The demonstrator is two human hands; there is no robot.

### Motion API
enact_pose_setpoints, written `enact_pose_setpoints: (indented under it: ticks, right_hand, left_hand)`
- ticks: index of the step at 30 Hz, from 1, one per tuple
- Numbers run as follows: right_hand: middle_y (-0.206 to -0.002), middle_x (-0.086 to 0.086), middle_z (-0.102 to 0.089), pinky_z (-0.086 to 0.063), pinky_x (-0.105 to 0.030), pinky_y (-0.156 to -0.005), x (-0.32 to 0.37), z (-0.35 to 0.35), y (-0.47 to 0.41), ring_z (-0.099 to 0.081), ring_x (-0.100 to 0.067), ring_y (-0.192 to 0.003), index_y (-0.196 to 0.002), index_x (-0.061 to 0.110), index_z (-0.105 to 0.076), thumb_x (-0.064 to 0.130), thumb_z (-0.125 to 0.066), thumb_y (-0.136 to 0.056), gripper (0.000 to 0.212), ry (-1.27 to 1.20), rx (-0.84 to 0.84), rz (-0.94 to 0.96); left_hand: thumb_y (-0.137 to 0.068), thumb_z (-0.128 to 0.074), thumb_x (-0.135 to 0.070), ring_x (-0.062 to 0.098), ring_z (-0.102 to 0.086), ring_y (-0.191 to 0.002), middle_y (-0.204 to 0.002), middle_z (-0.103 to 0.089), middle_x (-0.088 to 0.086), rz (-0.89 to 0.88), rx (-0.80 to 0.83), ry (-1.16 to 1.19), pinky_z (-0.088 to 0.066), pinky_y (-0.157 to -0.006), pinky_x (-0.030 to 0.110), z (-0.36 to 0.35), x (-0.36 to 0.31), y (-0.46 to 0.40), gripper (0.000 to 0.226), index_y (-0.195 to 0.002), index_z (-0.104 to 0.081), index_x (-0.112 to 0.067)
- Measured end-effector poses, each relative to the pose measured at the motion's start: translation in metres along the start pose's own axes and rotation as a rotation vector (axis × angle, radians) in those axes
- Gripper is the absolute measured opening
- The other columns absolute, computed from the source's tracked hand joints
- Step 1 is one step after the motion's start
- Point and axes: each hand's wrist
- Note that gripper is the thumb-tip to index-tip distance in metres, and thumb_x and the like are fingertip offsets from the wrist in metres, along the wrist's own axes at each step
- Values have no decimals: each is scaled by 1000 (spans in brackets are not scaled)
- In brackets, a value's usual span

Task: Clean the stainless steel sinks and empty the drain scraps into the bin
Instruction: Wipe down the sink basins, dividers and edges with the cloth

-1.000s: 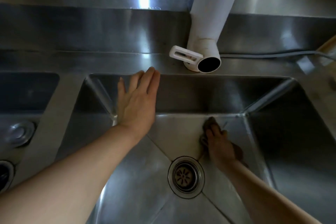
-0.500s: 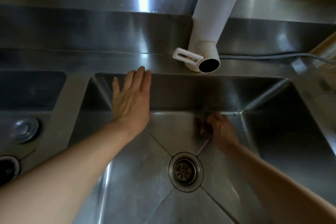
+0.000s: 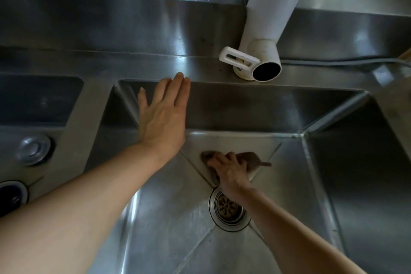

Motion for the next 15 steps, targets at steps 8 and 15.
enact_pose_setpoints:
  ticks: [8,15]
  right_hand:
    - [-112,4,-50,-32,-34,-76,8,17,31,-40,-24,-108,-96,25,-48,9,-56,-83,22,-95,122,79]
    - [-139,-7,-44,-40,-44,-99,-7,59,-37,-41,-32,-121,-142,25,-34,3,-59,-80,70,-241,-85,-182]
  left_hand:
    - [-80,-62,-8,19,-8,-144,-159,-5,-2,20,34,-21,-10,-115,52,18,16,7,93,-152,-4,-17]
    - [-79,-67,-19,21,-12,-144,-158,-9,0,130,71,-80,-7,-113,53,28,51,3,93,-151,-9,-16]
Point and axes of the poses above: each hand's wrist, its own y-axis away from the middle knuckle, its own z-axis out of the back of the hand, x = y × z
